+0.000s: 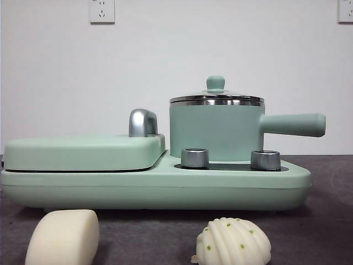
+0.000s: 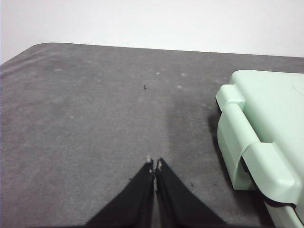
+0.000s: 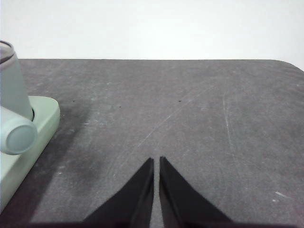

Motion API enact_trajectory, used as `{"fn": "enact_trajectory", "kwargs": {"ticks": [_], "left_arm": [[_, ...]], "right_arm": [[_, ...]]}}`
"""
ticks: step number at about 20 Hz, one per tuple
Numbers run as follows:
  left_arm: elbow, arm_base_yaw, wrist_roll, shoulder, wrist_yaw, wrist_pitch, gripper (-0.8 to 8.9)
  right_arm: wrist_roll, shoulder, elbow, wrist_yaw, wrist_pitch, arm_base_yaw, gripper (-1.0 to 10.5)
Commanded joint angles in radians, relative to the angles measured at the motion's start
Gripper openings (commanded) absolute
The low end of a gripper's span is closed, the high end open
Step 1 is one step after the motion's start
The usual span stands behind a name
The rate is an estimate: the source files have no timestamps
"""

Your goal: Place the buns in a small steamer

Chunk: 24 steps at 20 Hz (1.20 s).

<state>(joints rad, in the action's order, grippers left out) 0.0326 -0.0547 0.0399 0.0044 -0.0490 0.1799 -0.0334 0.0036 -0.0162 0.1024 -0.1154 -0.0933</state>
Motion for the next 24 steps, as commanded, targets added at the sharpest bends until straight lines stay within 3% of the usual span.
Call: {"fn": "enact_trajectory", "kwargs": {"ticks": [1, 8, 11, 16, 20, 24], "left_arm": [[-0.019, -0.001, -0.005, -0.001, -0.005, 0.003, 0.07], [-0.019, -0.001, 0.268, -0.001, -0.005, -0.019, 0.07], [-0.019, -0.001, 0.355, -0.001, -0.005, -0.034, 0.07], [-0.019, -0.001, 0.393, -0.001, -0.007, -0.111, 0.07], [-0.019, -0.001, 0.407, -0.001, -0.085, -0.185, 0.07], [-0.018, 0.000, 0.525, -0.001, -0.118, -0.310, 0.07]], "right_arm": [[-0.011, 0.000, 0.004, 0.001, 0.011, -0.001, 0.2], [-0.013, 0.000, 0.004, 0.007, 0.018, 0.000, 0.2], [-0.051, 0.000, 0.004, 0.006, 0.018, -0.001, 0.2], [-0.173, 0.000, 0.004, 0.017, 0.053, 0.000, 0.2], [-0.257, 0.000, 0.003, 0.080, 0.166, 0.000, 0.2], [-0.332, 0.000, -0.011, 0.124, 0.272, 0.000, 0.1]]}}
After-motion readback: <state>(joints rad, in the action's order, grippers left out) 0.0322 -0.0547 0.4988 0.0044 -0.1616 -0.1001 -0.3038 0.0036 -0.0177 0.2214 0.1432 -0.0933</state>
